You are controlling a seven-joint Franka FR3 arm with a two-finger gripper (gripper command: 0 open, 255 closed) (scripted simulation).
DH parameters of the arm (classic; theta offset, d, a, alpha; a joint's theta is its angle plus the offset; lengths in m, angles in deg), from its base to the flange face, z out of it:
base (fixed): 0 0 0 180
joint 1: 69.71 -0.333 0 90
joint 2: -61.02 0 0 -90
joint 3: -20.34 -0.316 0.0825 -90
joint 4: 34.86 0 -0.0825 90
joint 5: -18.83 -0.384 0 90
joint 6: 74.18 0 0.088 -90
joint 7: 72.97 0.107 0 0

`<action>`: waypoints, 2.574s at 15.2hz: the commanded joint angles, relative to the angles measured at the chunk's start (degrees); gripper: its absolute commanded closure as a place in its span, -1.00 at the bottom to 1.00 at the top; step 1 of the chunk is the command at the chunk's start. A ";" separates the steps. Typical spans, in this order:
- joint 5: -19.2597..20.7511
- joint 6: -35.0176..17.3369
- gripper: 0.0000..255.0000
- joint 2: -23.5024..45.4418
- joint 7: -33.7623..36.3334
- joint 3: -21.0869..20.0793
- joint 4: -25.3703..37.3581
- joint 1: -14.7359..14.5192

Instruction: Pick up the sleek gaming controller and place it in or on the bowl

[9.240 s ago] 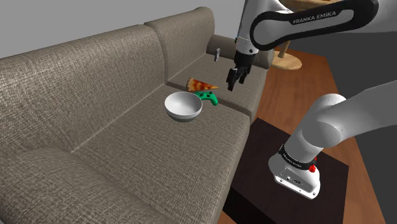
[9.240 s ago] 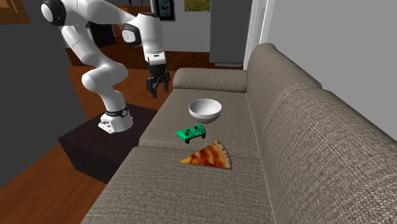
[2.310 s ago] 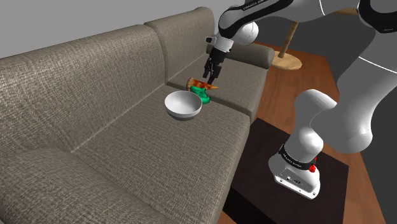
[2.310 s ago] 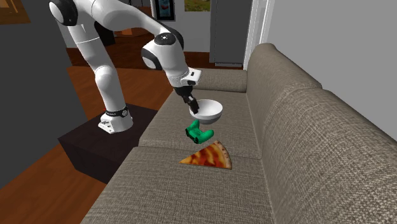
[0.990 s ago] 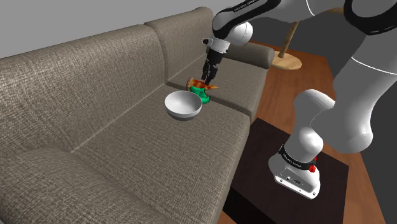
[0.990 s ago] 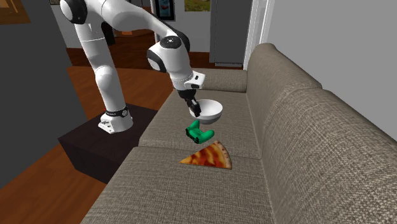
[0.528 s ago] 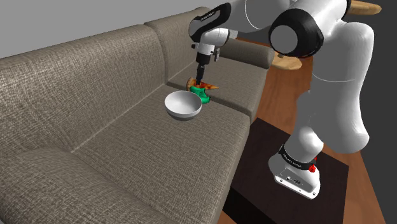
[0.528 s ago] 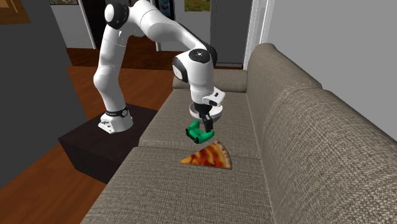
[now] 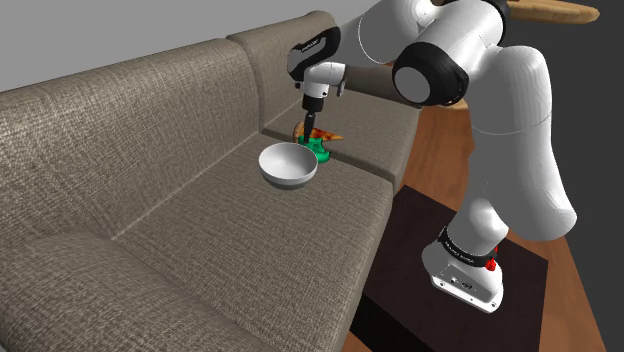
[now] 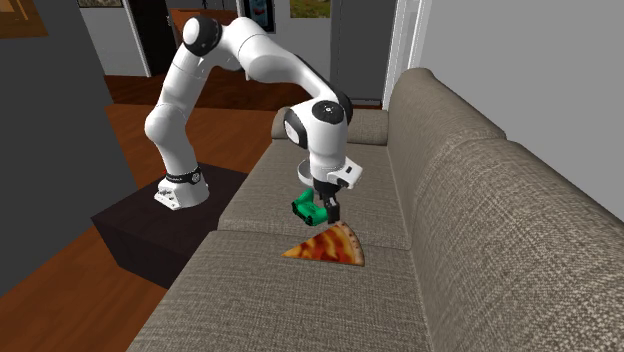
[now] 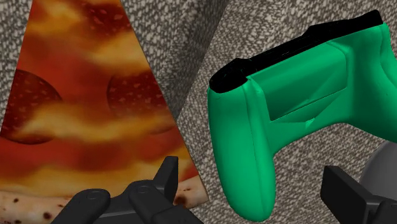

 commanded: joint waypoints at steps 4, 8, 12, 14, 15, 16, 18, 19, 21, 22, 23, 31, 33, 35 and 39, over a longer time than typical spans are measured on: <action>-0.71 -0.80 -1.00 0.67 -0.27 -0.57 -0.29 0.11; -0.71 -0.80 -1.00 0.67 -0.27 -0.57 -0.29 0.11; -0.71 -0.79 1.00 0.67 -0.27 -0.56 -0.29 0.11; -0.71 -0.80 1.00 0.67 -0.27 -0.56 -0.29 0.11; -0.71 -0.80 1.00 0.66 -0.27 -0.56 -0.30 0.10; -0.70 -0.80 1.00 0.66 -0.27 -0.56 -0.31 0.10; -0.71 -0.80 1.00 0.66 -0.26 -0.56 -0.30 0.10; -0.71 -0.80 1.00 0.67 -0.26 -0.57 -0.29 0.11; 0.14 0.06 1.00 -0.22 0.36 0.09 -0.01 -0.32; 0.56 0.49 1.00 -0.66 0.68 0.42 0.15 -0.53; 0.98 0.93 1.00 -1.09 1.00 0.74 0.32 -0.74; 4.20 4.64 1.00 -4.33 3.52 3.06 2.17 -2.19; 4.96 5.62 1.00 -5.07 4.14 3.58 2.77 -2.49; 5.69 6.63 1.00 -5.78 4.75 4.07 3.42 -2.77; 7.05 8.73 1.00 -7.10 5.96 4.95 4.90 -3.21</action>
